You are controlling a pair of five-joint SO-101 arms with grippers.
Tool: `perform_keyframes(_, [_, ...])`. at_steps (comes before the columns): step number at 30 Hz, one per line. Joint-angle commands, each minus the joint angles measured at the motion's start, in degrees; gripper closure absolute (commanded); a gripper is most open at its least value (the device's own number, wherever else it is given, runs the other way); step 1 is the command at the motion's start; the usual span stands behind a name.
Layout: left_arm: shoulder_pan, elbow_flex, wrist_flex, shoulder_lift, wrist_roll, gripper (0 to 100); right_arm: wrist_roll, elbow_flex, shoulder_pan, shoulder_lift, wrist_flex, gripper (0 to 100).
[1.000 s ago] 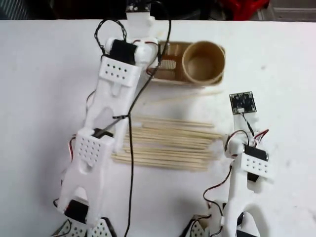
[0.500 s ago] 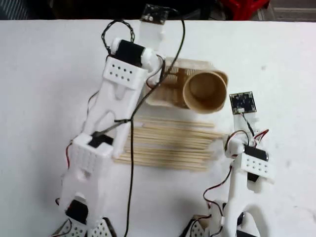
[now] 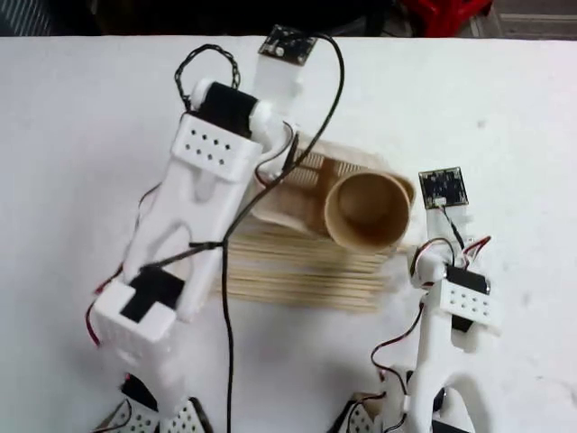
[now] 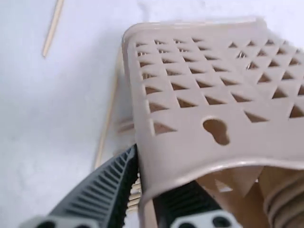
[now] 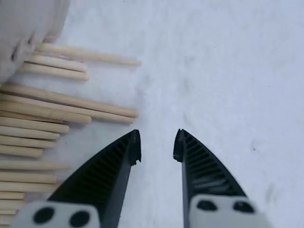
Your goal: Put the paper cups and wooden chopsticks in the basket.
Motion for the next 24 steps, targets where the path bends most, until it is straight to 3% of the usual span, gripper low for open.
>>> perform_keyframes(1, [1.4,-3.9,0.3,-4.3,-0.6,98,-0.1,-0.4,0.7,-1.4,-0.7,87.2])
perform_keyframes(8, [2.2,-9.7,0.0,3.6,-0.5,97,-0.1,-0.4,0.7,-1.4,-0.7,87.2])
perform_keyframes(14, [1.7,-24.4,-0.3,12.8,-0.4,88,-0.1,-0.3,0.6,-1.4,-0.7,87.2])
perform_keyframes(24, [1.1,-40.8,-7.9,22.9,-0.2,88,-0.2,1.1,0.8,-1.9,-1.2,87.2])
